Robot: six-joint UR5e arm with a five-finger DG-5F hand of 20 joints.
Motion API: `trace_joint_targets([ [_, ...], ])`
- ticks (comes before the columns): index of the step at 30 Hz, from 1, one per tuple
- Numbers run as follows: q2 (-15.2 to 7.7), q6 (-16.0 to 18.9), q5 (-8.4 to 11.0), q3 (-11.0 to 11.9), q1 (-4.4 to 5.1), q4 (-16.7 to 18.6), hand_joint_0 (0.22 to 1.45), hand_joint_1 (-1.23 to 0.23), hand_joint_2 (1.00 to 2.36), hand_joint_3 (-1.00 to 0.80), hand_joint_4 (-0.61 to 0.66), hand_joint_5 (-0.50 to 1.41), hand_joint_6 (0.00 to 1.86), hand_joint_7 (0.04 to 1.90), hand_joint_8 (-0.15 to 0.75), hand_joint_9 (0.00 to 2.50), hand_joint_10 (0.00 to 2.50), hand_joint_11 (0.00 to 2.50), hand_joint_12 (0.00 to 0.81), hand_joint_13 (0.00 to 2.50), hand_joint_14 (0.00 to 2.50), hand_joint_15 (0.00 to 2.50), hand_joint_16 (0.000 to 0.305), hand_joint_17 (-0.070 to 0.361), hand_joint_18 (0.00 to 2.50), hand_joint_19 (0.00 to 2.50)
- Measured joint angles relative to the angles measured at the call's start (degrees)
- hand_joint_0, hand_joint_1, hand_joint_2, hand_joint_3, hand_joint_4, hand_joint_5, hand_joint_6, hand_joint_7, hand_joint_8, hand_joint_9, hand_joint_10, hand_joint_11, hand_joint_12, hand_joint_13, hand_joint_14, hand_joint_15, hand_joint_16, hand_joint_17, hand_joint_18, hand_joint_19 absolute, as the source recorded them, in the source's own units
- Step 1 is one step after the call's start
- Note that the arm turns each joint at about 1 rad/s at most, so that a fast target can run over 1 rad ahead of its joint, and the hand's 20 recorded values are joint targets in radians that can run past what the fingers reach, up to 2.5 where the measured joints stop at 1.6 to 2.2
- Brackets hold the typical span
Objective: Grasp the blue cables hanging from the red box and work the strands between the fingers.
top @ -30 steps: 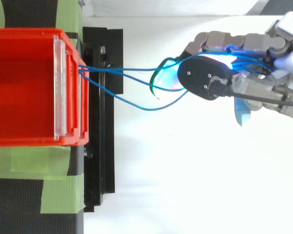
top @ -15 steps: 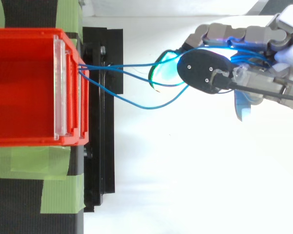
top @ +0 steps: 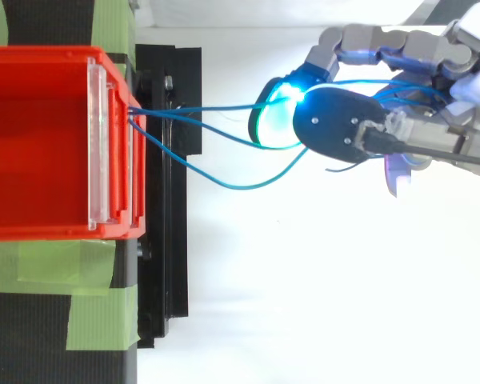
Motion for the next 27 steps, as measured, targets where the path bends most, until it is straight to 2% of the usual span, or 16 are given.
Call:
trace_joint_targets([
  [2,0.0,-0.02,0.02,0.0,0.0,0.05,1.13,-0.91,1.02,-0.49,0.04,0.24,0.55,1.33,0.545,1.33,2.5,2.5,0.672,1.69,2.5,1.93,0.201,0.151,1.95,0.71],
  [3,0.0,-0.04,0.03,0.0,0.0,0.08,1.15,-0.89,1.02,-0.42,0.05,0.24,0.63,1.29,0.545,1.33,2.5,2.5,0.672,1.69,2.5,1.93,0.201,0.151,1.95,0.71],
  [4,0.0,-0.05,0.03,0.0,0.0,0.1,1.2,-0.84,1.02,-0.26,0.05,0.3,0.6,1.31,0.545,1.33,2.5,2.5,0.672,1.69,2.5,1.93,0.201,0.151,1.95,0.71],
  [5,0.0,-0.06,0.02,0.0,0.0,0.12,1.23,-0.8,1.02,-0.22,0.06,0.34,0.6,1.32,0.545,1.33,2.5,2.5,0.672,1.69,2.5,1.93,0.201,0.151,1.95,0.71],
  [7,0.0,-0.06,0.01,0.0,0.0,0.14,1.24,-0.77,1.02,-0.19,0.07,0.38,0.56,1.33,0.545,1.33,2.5,2.5,0.672,1.69,2.5,1.93,0.201,0.151,1.95,0.71],
  [9,0.0,-0.07,0.01,0.0,0.0,0.15,1.18,-0.75,1.01,-0.18,0.08,0.41,0.45,1.38,0.545,1.33,2.5,2.5,0.672,1.69,2.5,1.93,0.201,0.151,1.95,0.71],
  [10,0.0,-0.07,0.0,0.0,0.0,0.15,1.13,-0.76,1.01,-0.24,0.09,0.43,0.32,1.42,0.545,1.33,2.5,2.5,0.672,1.69,2.5,1.93,0.201,0.151,1.95,0.71],
  [11,0.0,-0.07,0.0,0.0,0.0,0.15,1.08,-0.77,1.02,-0.29,0.11,0.44,0.05,1.49,0.545,1.33,2.5,2.5,0.672,1.69,2.5,1.93,0.201,0.151,1.95,0.71],
  [12,0.0,-0.07,-0.01,0.0,0.0,0.15,1.06,-0.77,1.02,-0.3,0.1,0.43,0.0,1.5,0.545,1.33,2.5,2.5,0.672,1.69,2.5,1.93,0.201,0.151,1.95,0.71],
  [14,0.0,-0.04,0.0,0.0,0.0,0.15,0.97,-0.8,1.01,-0.69,0.11,0.36,0.0,1.43,0.545,1.33,2.5,2.5,0.672,1.69,2.5,1.93,0.201,0.151,1.95,0.71],
  [16,0.0,-0.02,0.01,0.0,0.0,0.11,0.97,-0.84,1.0,-0.91,0.11,0.34,0.0,1.46,0.545,1.33,2.5,2.5,0.672,1.69,2.5,1.93,0.201,0.151,1.95,0.71],
  [18,0.0,-0.01,0.01,0.0,0.0,0.05,1.0,-0.87,1.0,-0.97,0.1,0.28,0.1,1.43,0.545,1.33,2.5,2.5,0.672,1.69,2.5,1.93,0.201,0.151,1.95,0.71],
  [19,0.0,-0.01,0.03,0.0,0.0,0.03,1.06,-0.87,1.0,-0.93,0.08,0.25,0.21,1.39,0.545,1.33,2.5,2.5,0.672,1.69,2.5,1.93,0.201,0.151,1.95,0.71],
  [20,0.0,0.0,0.03,0.0,0.0,0.01,1.15,-0.86,1.01,-0.74,0.06,0.21,0.34,1.35,0.545,1.33,2.5,2.5,0.672,1.69,2.5,1.93,0.201,0.151,1.95,0.71],
  [23,0.0,0.0,0.05,0.0,0.0,-0.01,1.25,-0.82,1.02,-0.35,0.04,0.18,0.56,1.25,0.545,1.33,2.5,2.5,0.672,1.69,2.5,1.93,0.201,0.151,1.95,0.71],
  [27,0.0,0.0,0.06,0.0,0.0,0.07,1.22,-0.77,1.01,-0.14,0.05,0.27,0.57,1.27,0.545,1.33,2.5,2.5,0.672,1.69,2.5,1.93,0.201,0.151,1.95,0.71],
])
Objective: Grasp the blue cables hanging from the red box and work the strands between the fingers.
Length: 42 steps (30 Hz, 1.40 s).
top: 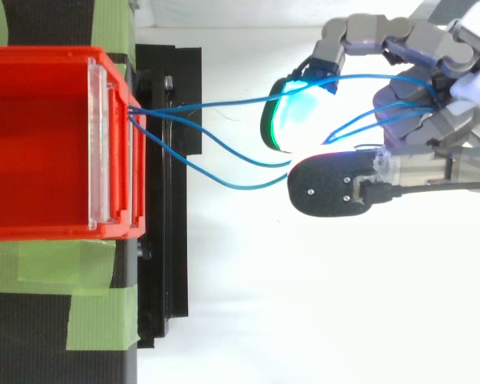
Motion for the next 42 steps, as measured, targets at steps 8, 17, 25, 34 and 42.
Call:
trace_joint_targets([
  [8,0.0,0.18,0.06,0.0,0.0,0.08,0.83,-0.77,1.01,-0.75,0.15,0.29,0.18,1.44,0.545,1.33,2.5,2.5,0.672,1.69,2.5,1.93,0.201,0.151,1.95,0.71],
  [17,0.0,0.13,0.24,0.0,0.0,0.08,0.79,-0.73,1.0,-1.0,0.18,0.34,0.39,1.35,0.545,1.33,2.5,2.5,0.672,1.69,2.5,1.93,0.201,0.151,1.95,0.71],
  [25,-0.01,-0.17,0.49,0.0,0.0,0.11,0.81,-0.66,1.0,-1.0,0.19,0.39,0.42,1.35,0.545,1.33,2.5,2.5,0.672,1.69,2.5,1.93,0.201,0.151,1.95,0.71],
  [34,-0.05,-2.19,0.53,0.0,0.0,0.78,0.82,-0.62,1.0,-1.0,0.2,0.4,0.43,1.35,0.545,1.33,2.5,2.5,0.672,1.69,2.5,1.93,0.201,0.151,1.95,0.71],
  [42,-0.37,-6.91,2.5,0.0,-0.02,6.14,0.83,-0.63,1.0,-1.0,0.2,0.39,0.42,1.35,0.545,1.33,2.5,2.5,0.672,1.69,2.5,1.93,0.201,0.151,1.95,0.71],
])
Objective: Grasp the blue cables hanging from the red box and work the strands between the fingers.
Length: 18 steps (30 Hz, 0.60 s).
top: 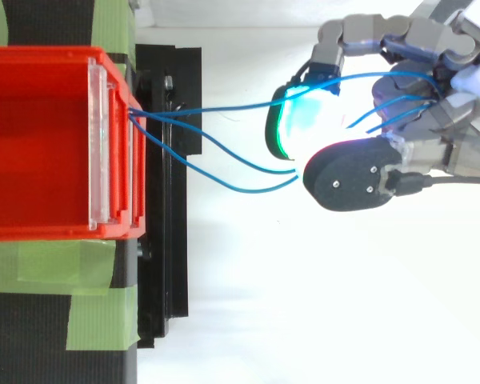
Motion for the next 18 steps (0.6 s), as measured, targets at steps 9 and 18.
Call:
trace_joint_targets([
  [9,-0.97,-3.12,0.42,0.0,-0.14,4.26,0.85,-0.69,1.0,-1.0,0.22,0.31,0.5,1.31,0.545,1.33,2.5,2.5,0.672,1.69,2.5,1.93,0.201,0.151,1.95,0.71],
  [18,-2.15,-4.5,0.32,0.0,-0.28,6.05,0.79,-0.63,1.0,-1.0,0.24,0.3,0.48,1.3,0.545,1.33,2.5,2.5,0.672,1.69,2.5,1.93,0.201,0.151,1.95,0.71],
])
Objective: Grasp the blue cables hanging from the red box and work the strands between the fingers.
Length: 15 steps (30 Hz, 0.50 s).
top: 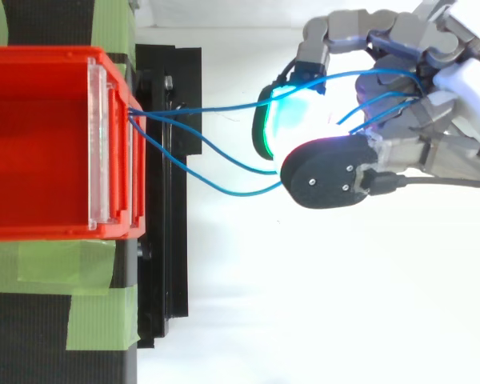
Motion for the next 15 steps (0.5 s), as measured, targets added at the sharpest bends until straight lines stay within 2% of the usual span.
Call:
trace_joint_targets([
  [8,-1.48,1.48,0.06,0.0,-0.24,0.82,0.76,-0.59,1.0,-1.0,0.25,0.29,0.42,1.31,0.545,1.33,2.5,2.5,0.672,1.69,2.5,1.93,0.201,0.151,1.95,0.71],
  [15,-1.85,0.9,0.28,0.0,-0.39,2.66,0.75,-0.57,1.0,-1.0,0.26,0.29,0.39,1.31,0.545,1.33,2.5,2.5,0.672,1.69,2.5,1.93,0.201,0.151,1.95,0.71],
])
